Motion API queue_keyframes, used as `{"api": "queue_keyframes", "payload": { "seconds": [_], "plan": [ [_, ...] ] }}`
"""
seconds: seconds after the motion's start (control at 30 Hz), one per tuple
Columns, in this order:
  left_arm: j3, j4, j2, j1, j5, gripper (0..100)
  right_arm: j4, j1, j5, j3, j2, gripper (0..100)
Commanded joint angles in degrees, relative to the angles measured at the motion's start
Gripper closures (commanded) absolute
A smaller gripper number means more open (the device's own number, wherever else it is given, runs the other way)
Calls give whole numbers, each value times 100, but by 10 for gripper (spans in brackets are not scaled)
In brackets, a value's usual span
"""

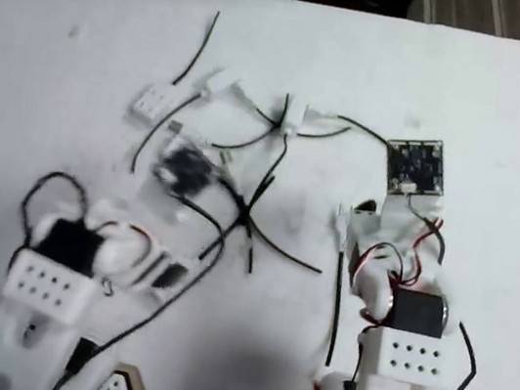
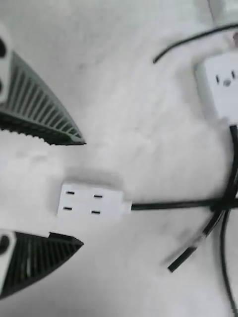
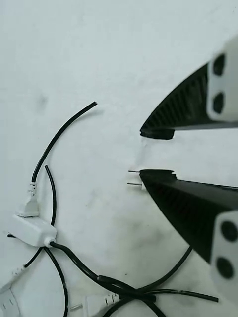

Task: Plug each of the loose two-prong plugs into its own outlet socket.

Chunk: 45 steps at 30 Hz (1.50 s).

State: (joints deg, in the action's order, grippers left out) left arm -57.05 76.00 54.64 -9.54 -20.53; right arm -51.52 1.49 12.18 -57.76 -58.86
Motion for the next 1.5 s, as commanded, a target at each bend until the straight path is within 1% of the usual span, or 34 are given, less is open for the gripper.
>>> {"api": "queue_keyframes", "payload": {
  "seconds": [0.0, 0.1, 0.2, 0.37, 0.43, 0.53, 0.6, 0.77, 0.83, 0.9, 1.0, 1.1, 1.27, 1.47],
  "plan": [
    [-229, -325, 734, 901, 536, 718, -418, 338, 79, 396, -40, 890],
    [-826, -958, 1332, 1420, 1143, 718, -980, 716, 44, 826, -40, 890],
    [-1389, -1354, 2053, 1903, 1477, 718, -1226, 1182, 44, 1116, -40, 890],
    [-1952, -1389, 3204, 2571, 1776, 718, -1262, 2062, 79, 1204, 127, 889],
    [-2066, -1380, 3565, 2712, 1881, 718, -1262, 2387, 79, 1213, 514, 887],
    [-2119, -1134, 4031, 2862, 1952, 718, -1235, 2774, 88, 1310, 1446, 885],
    [-2145, -1029, 4251, 2862, 1943, 718, -1262, 2879, 114, 1547, 2193, 885],
    [-2233, -879, 4585, 2879, 1925, 718, -1341, 2897, 818, 2277, 3899, 885],
    [-2233, -862, 4620, 2897, 1925, 718, -1341, 2879, 879, 2541, 4418, 885],
    [-2233, -862, 4620, 2897, 1925, 718, -1349, 2897, 888, 2716, 4813, 858],
    [-2233, -862, 4620, 2897, 1925, 718, -1358, 2923, 888, 2769, 5112, 795],
    [-2233, -862, 4620, 2897, 1916, 718, -1349, 2923, 905, 2769, 5138, 803],
    [-2242, -862, 4620, 2897, 1916, 718, -1314, 3002, 1152, 2664, 5305, 807],
    [-2251, -862, 4620, 2897, 1916, 718, -1103, 3099, 1169, 2637, 6009, 808]
  ]
}}
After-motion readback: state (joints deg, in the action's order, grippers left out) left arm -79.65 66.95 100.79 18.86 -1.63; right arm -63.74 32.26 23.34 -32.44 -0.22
